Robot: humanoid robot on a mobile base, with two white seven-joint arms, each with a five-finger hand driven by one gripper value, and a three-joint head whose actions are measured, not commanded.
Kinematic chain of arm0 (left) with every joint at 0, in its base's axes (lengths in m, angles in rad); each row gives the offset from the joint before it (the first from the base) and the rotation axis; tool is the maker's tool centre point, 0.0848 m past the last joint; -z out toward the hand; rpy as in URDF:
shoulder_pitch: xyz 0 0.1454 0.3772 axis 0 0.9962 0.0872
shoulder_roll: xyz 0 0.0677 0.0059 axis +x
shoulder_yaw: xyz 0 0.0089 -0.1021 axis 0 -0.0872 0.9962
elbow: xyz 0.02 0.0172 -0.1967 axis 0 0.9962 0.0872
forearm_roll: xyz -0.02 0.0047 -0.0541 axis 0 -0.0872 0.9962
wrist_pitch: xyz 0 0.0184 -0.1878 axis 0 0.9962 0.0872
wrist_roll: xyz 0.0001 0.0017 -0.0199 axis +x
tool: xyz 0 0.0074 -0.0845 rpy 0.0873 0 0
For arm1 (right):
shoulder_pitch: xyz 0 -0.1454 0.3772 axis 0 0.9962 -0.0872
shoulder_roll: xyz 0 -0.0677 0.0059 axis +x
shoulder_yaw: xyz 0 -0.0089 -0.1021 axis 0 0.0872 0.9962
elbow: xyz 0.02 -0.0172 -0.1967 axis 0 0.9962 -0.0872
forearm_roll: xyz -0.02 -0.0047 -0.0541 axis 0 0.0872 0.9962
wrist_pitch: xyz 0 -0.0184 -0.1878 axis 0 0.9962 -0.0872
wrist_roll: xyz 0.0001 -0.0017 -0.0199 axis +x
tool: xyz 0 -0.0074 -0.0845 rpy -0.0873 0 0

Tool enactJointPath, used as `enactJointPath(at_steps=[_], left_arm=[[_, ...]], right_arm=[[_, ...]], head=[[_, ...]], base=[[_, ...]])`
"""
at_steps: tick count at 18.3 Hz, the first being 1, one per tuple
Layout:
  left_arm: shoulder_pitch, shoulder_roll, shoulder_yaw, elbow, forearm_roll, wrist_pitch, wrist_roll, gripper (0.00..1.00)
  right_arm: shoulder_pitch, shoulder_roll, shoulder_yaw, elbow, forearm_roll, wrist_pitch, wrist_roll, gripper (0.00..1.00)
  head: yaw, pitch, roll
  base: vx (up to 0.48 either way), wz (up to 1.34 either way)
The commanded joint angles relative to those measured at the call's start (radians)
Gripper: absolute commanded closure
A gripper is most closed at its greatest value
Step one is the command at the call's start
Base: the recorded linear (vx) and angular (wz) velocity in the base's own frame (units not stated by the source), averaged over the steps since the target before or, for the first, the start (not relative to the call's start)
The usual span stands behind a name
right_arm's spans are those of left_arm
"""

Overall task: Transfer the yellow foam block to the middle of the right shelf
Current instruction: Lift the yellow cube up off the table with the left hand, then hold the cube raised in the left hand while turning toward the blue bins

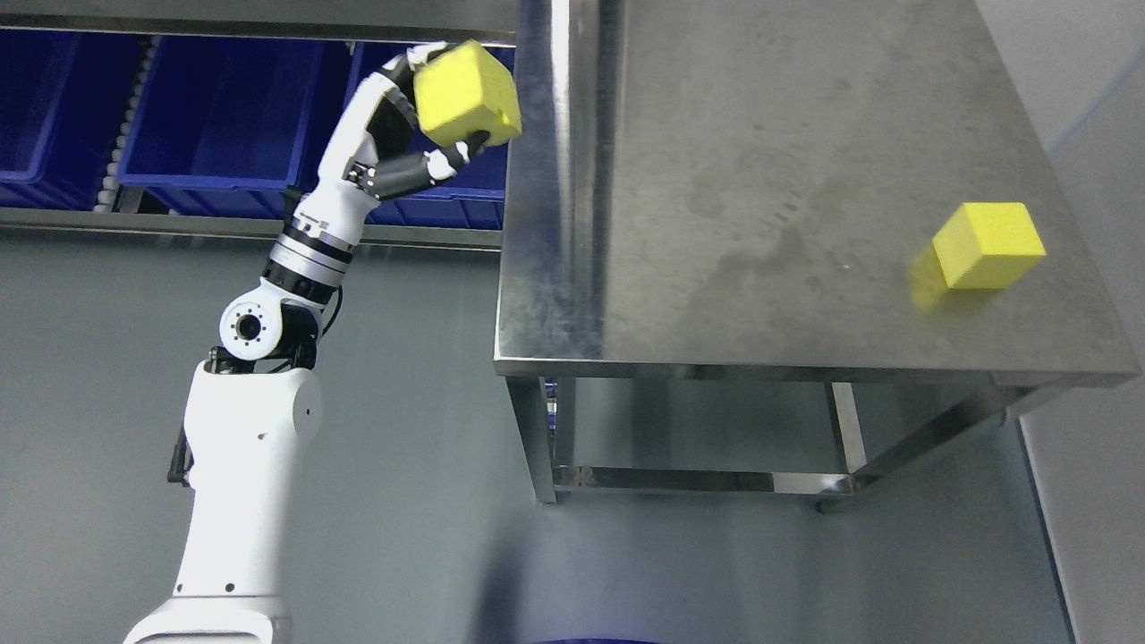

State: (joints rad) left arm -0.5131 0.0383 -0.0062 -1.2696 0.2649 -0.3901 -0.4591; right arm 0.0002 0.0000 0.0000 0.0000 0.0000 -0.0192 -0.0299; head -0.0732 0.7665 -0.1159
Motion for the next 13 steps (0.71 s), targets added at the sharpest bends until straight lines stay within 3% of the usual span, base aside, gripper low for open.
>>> enactJointPath(at_steps=[1,6,13], left_arm=[[0.05,-0.021,0.173,-0.105,0.125,-0.032,0.112,0.66],[0.166,-0.021,0.215,-0.192,0.125,-0.018,0.114,0.66],[0.222,-0.021,0.242,-0.226,0.123,-0.018,0.114,0.66]], right_arm=[[0.023,-0.017,-0.012,-0.018,0.003,-0.001,0.001,0.0],[0.023,-0.017,-0.012,-0.018,0.003,-0.001,0.001,0.0],[0.023,-0.017,-0.012,-0.018,0.003,-0.001,0.001,0.0]], head=[[0.0,0.0,0.0],[0.0,0.0,0.0],[0.0,0.0,0.0]], base=[[0.029,0.37],[0.062,0.74],[0.083,1.0]])
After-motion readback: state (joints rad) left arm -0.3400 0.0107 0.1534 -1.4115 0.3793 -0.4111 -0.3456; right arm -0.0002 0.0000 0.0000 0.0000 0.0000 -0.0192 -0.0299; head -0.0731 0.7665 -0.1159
